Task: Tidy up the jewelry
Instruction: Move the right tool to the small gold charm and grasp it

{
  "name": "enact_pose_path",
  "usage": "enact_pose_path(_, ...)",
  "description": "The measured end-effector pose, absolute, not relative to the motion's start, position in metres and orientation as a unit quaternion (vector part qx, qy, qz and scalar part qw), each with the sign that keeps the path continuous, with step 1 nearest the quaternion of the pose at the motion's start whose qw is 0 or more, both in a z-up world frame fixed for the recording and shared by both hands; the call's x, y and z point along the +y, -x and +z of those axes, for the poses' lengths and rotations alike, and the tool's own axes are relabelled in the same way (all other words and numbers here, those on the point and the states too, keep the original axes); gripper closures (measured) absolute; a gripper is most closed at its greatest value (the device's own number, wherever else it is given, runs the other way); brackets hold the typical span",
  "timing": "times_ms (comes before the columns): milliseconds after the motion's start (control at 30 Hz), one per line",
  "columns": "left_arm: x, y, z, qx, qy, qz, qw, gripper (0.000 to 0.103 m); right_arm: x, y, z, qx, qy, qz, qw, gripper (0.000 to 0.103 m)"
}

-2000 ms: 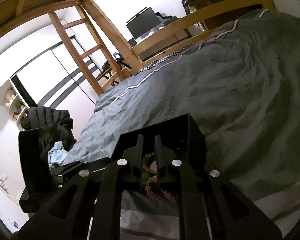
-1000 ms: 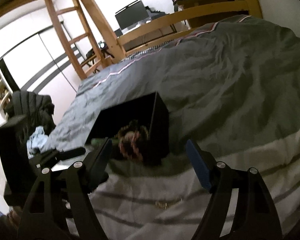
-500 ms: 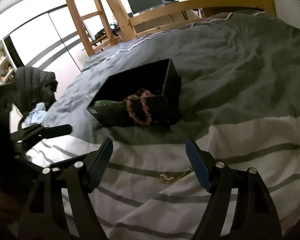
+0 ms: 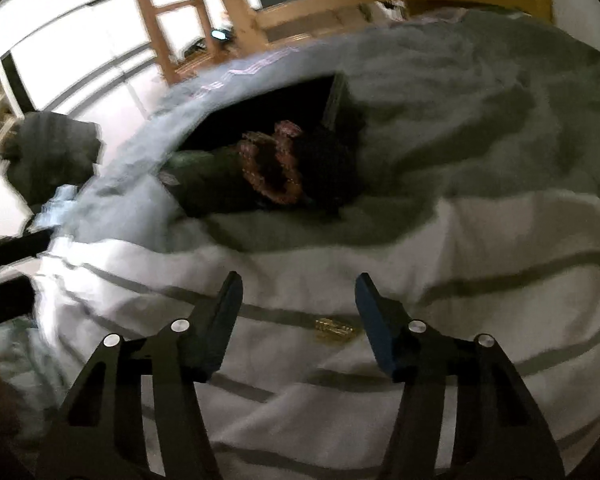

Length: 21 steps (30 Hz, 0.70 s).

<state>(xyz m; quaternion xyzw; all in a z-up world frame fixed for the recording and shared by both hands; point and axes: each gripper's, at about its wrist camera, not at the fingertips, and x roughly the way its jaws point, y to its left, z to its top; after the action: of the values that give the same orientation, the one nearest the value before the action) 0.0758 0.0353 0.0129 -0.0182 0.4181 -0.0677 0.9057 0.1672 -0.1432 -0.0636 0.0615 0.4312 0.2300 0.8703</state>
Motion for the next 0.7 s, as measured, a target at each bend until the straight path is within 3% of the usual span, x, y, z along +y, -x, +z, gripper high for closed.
enact_pose_path(167,0.041,-0.081,0.010,0.426,0.038,-0.065,0.902,0.012,-0.155,-0.172,-0.080,0.475,-0.061,0.183,0.858,0.057)
enact_pose_path(500,0.040,-0.083,0.007,0.434,0.035,-0.070,0.898,0.012,-0.143,-0.165,-0.083,0.494,0.011,0.168,0.853,0.058)
enact_pose_path(700,0.038,-0.084,0.004,0.438,0.031,-0.071,0.895,0.012,-0.149,-0.164,-0.084,0.514,-0.004,0.171,0.840,0.074)
